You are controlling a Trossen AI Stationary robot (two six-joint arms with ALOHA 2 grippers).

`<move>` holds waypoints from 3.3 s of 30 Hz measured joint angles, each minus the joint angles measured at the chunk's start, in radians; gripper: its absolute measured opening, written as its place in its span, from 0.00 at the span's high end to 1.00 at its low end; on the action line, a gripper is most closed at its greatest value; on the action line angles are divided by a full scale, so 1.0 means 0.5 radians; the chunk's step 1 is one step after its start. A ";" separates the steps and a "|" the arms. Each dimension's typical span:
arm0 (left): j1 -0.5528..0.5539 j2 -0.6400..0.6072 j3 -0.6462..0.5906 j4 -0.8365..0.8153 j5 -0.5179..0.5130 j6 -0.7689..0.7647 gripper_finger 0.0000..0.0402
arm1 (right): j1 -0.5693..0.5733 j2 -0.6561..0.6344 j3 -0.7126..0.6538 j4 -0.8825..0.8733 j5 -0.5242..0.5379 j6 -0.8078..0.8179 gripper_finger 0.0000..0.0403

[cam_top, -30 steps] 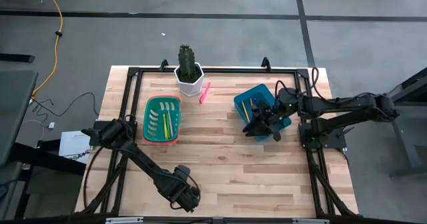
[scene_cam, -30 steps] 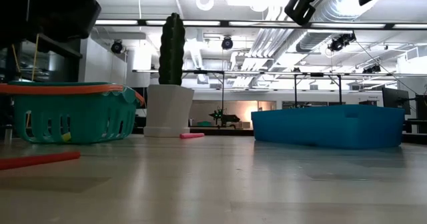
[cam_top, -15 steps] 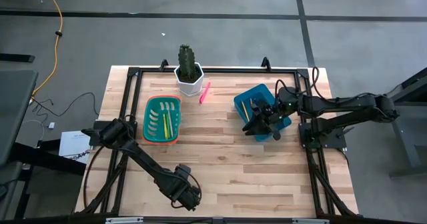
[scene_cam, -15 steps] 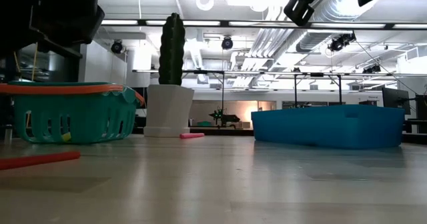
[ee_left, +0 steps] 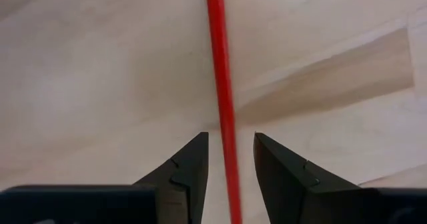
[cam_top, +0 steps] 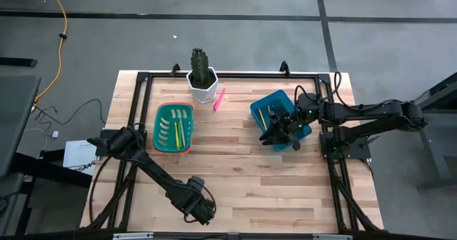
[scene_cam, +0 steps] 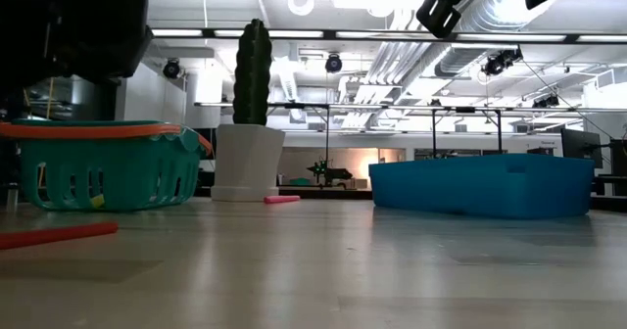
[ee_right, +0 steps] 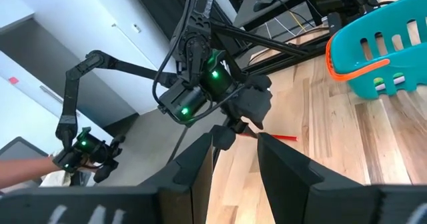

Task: Sort pens & pencils
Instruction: Put the red pencil into the blue bin

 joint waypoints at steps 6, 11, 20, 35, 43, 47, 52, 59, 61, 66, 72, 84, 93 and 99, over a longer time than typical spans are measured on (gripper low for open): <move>0.000 0.002 -0.031 0.095 0.010 -0.002 0.74 | 0.001 0.000 0.000 0.000 -0.012 -0.002 0.73; 0.000 0.002 -0.031 0.075 0.010 -0.017 0.74 | 0.001 0.000 0.000 0.000 -0.014 -0.003 0.73; 0.000 0.002 -0.099 0.178 0.063 -0.053 0.74 | 0.001 0.000 0.000 -0.001 -0.014 -0.026 0.73; -0.001 0.002 -0.099 0.176 0.055 -0.051 0.74 | 0.001 0.000 0.000 -0.011 -0.014 -0.048 0.73; -0.001 0.002 -0.099 0.176 0.057 -0.050 0.74 | 0.001 0.000 0.000 -0.011 -0.014 -0.055 0.73; -0.001 0.002 -0.099 0.176 0.061 -0.050 0.74 | 0.001 0.000 0.000 -0.011 -0.014 -0.055 0.73; -0.001 0.002 -0.099 0.164 0.061 -0.050 0.83 | 0.001 0.000 0.000 -0.011 -0.014 -0.055 0.73; -0.001 0.002 -0.099 0.168 0.058 -0.047 0.98 | 0.001 0.000 0.000 -0.010 -0.014 -0.055 0.73; -0.001 0.002 -0.097 0.174 0.058 -0.047 0.98 | 0.001 0.001 0.000 -0.011 -0.014 -0.054 0.73; -0.001 0.002 -0.097 0.175 0.054 -0.039 0.93 | 0.001 0.000 0.000 -0.010 -0.014 -0.054 0.73; -0.001 0.002 -0.097 0.175 0.054 -0.039 0.95 | 0.000 0.000 0.000 -0.011 -0.014 -0.054 0.73; -0.001 0.002 -0.097 0.175 0.054 -0.039 0.94 | 0.000 0.000 0.000 -0.010 -0.014 -0.055 0.73; -0.001 0.002 -0.097 0.176 0.054 -0.039 0.97 | 0.001 0.000 0.000 -0.010 -0.014 -0.054 0.73; -0.001 0.002 -0.098 0.177 0.054 -0.031 0.95 | 0.000 0.000 0.000 -0.010 -0.014 -0.054 0.73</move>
